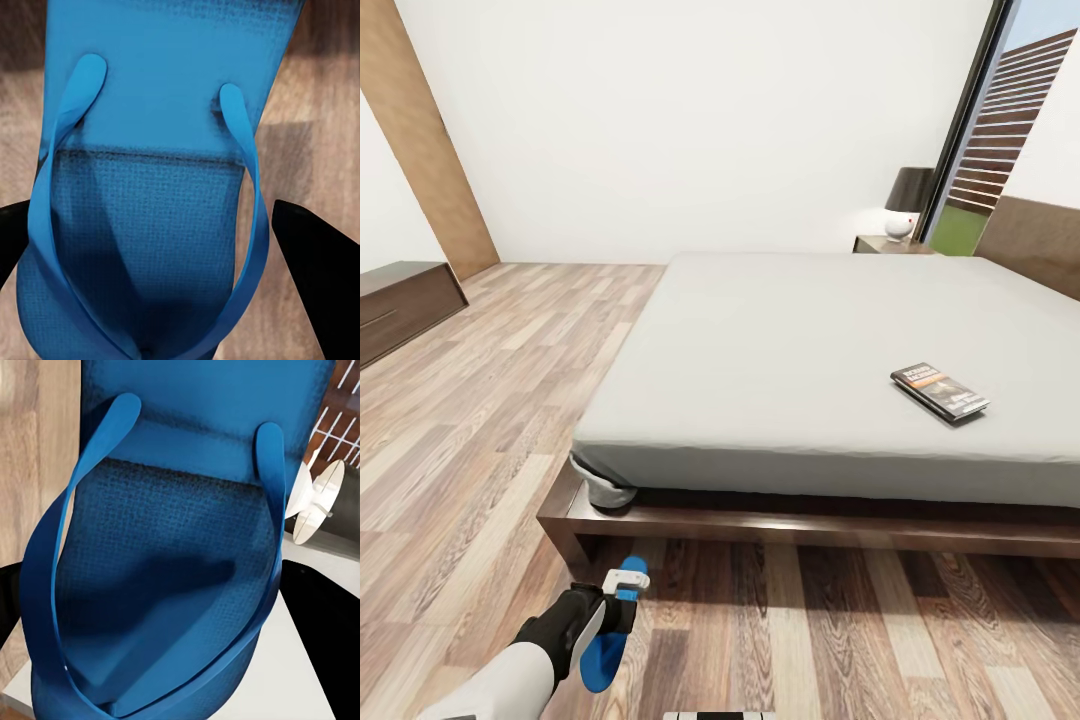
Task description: In the bedroom, move the book from the bed onto either nightstand, and place the two sandals side by side next to the bed.
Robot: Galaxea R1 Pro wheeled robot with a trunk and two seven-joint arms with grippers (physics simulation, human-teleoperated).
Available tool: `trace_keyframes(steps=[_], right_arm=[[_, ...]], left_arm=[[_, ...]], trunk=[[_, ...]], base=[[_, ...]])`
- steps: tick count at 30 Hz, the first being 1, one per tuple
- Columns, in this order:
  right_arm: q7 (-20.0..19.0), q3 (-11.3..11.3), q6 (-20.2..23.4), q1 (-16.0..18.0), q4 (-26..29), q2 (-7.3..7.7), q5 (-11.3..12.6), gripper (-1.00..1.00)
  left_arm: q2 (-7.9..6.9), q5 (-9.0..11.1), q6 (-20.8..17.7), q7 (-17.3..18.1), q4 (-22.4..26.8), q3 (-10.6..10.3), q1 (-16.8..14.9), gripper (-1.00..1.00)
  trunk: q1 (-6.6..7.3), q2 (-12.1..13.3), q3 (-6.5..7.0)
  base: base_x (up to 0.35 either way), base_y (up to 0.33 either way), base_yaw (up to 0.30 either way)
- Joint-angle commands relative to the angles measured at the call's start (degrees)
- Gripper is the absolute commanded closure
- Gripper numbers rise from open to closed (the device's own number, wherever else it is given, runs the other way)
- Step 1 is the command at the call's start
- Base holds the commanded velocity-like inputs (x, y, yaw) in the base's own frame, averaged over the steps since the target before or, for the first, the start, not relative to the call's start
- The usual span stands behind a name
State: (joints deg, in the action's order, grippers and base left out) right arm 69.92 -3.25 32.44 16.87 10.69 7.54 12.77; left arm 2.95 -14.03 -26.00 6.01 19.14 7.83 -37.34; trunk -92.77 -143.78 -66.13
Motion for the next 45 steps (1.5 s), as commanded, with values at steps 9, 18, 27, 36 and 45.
trace_keyframes(steps=[9,18,27,36,45], right_arm=[[-1.4,-0.2,0.5,-2.0,0.4,2.32,0.4,1.00],[-13.5,-0.1,0.5,-4.5,0.5,13.50,0.3,1.00],[-14.1,0.2,0.5,-4.7,0.5,15.71,0.4,1.00],[-13.9,0.3,0.5,-4.7,0.6,16.69,0.3,1.00],[-12.5,0.4,0.5,-4.7,0.6,17.47,0.3,1.00]], left_arm=[[-1.87,-0.6,-0.4,-1.7,-1.3,0.5,0.6,1.00],[-2.30,-0.6,-0.5,-1.7,-1.7,0.6,0.8,1.00],[-2.33,-0.6,-0.5,-1.7,-1.7,0.6,0.8,1.00],[-2.33,-0.6,-0.5,-2.0,-1.7,0.6,0.8,1.00],[-2.33,-0.6,-0.5,-2.0,-1.7,0.6,0.8,1.00]], trunk=[[0.01,0.0,-0.05],[0.01,0.0,-0.05],[0.01,0.0,-0.05],[0.01,0.0,-0.05],[0.01,0.0,-0.05]], base=[[0.000,0.000,0.000],[0.000,0.000,0.000],[0.000,0.000,0.000],[0.000,0.000,0.000],[0.000,0.000,0.000]])
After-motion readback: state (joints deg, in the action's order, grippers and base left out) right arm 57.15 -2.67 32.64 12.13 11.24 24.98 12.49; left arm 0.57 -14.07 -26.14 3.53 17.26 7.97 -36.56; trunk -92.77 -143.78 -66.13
